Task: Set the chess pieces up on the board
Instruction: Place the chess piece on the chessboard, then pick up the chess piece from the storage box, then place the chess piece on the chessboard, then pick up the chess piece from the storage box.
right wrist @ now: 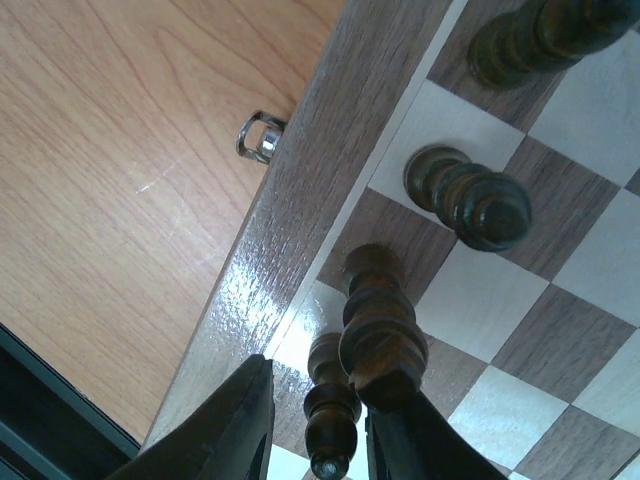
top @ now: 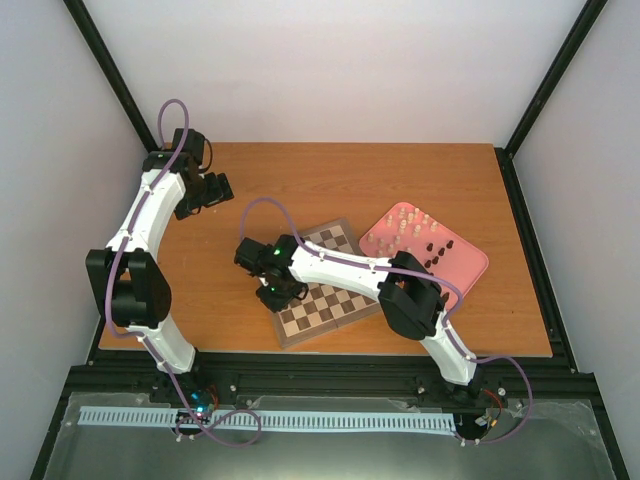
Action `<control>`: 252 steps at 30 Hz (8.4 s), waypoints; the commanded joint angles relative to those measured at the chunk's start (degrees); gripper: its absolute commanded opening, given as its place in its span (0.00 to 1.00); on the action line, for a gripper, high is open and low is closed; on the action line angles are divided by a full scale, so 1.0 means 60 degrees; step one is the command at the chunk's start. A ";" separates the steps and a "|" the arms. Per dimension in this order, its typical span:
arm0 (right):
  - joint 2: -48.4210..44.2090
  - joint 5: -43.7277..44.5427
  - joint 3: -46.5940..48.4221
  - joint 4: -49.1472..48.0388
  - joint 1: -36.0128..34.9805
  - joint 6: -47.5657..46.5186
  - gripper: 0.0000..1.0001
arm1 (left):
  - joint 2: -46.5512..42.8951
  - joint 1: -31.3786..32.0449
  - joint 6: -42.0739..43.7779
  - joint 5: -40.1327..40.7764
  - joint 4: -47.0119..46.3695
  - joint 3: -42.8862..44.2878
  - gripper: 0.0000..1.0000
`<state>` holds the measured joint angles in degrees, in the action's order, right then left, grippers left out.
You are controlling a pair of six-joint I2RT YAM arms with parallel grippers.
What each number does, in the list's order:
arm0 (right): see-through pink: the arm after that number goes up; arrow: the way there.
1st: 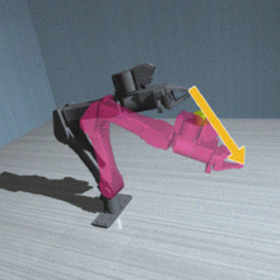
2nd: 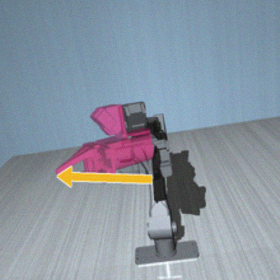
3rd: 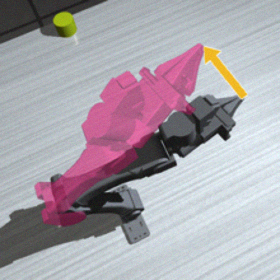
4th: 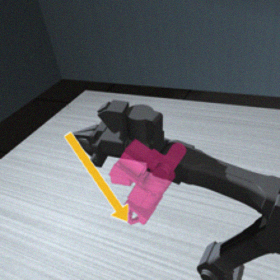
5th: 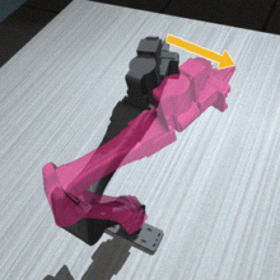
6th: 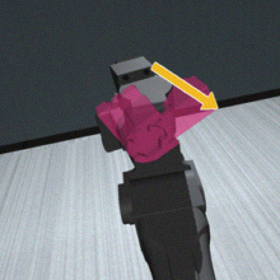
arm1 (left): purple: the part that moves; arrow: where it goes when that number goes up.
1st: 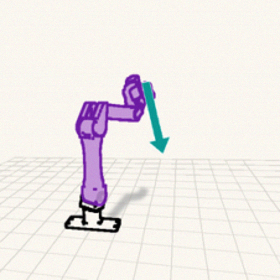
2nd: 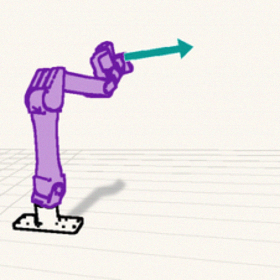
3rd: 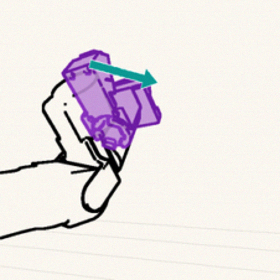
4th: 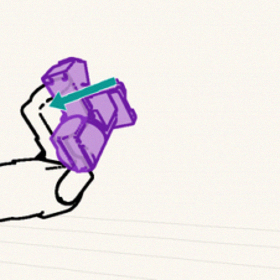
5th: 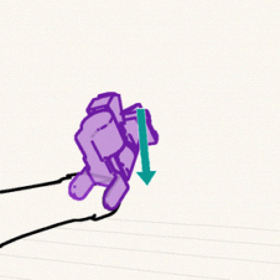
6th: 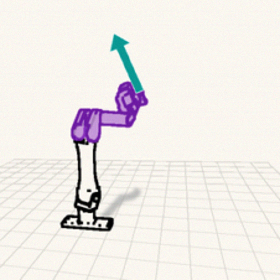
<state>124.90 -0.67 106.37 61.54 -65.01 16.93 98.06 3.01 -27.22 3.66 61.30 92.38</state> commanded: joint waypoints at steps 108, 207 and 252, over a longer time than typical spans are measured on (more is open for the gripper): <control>-0.6082 0.1218 -0.4170 0.0972 0.4832 0.1420 0.03 | 0.0696 0.0060 -0.0033 0.0137 0.0315 0.0867 1.00; -0.0556 -0.0055 -0.1421 -0.0402 -0.0501 -0.0109 0.08 | 0.0633 0.0058 0.0033 0.0298 0.0008 0.0446 1.00; -0.6658 0.2361 -0.5434 0.1636 0.6376 0.1884 0.78 | 0.0678 0.0056 0.0026 0.0044 0.0279 0.1048 1.00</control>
<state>85.34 10.37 79.85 67.88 -34.52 24.49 101.84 3.03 -27.20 5.08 62.39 96.14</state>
